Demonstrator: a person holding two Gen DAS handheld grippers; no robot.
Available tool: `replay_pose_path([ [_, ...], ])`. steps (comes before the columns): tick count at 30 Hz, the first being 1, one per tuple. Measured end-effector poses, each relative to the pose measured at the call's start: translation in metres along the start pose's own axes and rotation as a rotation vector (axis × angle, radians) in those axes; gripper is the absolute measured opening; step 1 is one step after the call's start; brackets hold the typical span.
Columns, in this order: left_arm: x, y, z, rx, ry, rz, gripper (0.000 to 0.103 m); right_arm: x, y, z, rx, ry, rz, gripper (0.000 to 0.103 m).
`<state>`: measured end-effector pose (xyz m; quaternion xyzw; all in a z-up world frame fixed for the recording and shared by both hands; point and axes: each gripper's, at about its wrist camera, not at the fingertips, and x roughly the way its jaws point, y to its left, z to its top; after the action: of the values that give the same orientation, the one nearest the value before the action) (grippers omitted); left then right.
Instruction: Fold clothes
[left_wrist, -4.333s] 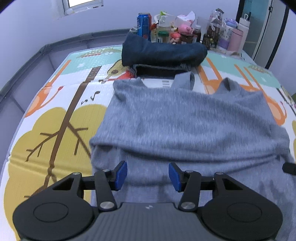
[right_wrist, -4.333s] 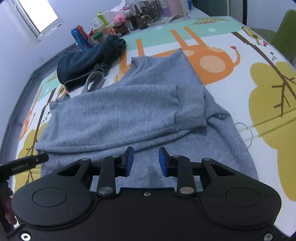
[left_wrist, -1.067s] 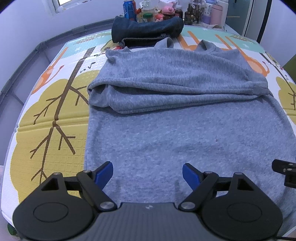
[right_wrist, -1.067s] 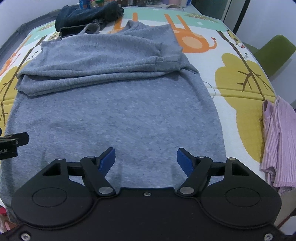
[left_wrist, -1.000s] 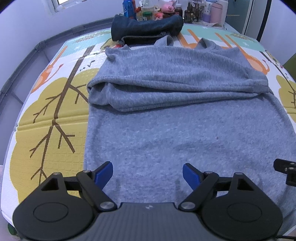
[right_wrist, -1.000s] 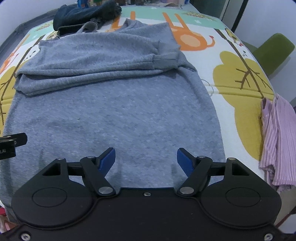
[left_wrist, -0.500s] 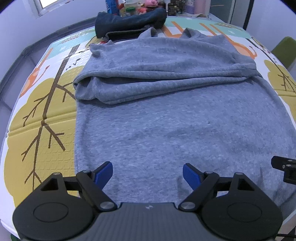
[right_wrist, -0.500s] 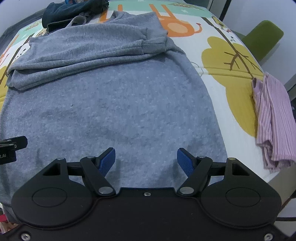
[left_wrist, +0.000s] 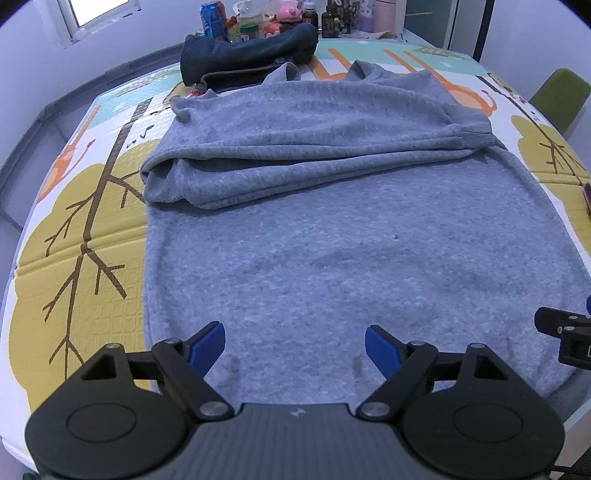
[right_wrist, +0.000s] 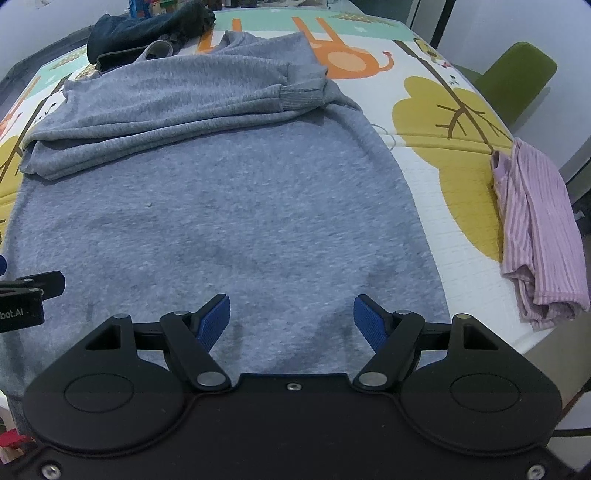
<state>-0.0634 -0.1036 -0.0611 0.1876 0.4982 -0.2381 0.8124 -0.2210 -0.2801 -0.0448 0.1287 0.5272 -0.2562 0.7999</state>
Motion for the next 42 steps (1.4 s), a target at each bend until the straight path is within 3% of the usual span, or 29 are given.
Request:
replay_pose_path([
  [23,-0.034,-0.046,-0.046,-0.109,0.016,0.064,0.086,-0.013,-0.040,-0.029,-0.104,-0.016,0.072,0.072],
  [38,-0.033,0.007,-0.091,-0.255,0.052,0.191,0.088,-0.005,-0.102,-0.057,-0.011,-0.020,0.044,0.072],
  [42,-0.030,0.025,-0.105,-0.318,0.067,0.185,0.089,0.001,-0.121,-0.064,0.018,-0.015,0.037,0.072],
])
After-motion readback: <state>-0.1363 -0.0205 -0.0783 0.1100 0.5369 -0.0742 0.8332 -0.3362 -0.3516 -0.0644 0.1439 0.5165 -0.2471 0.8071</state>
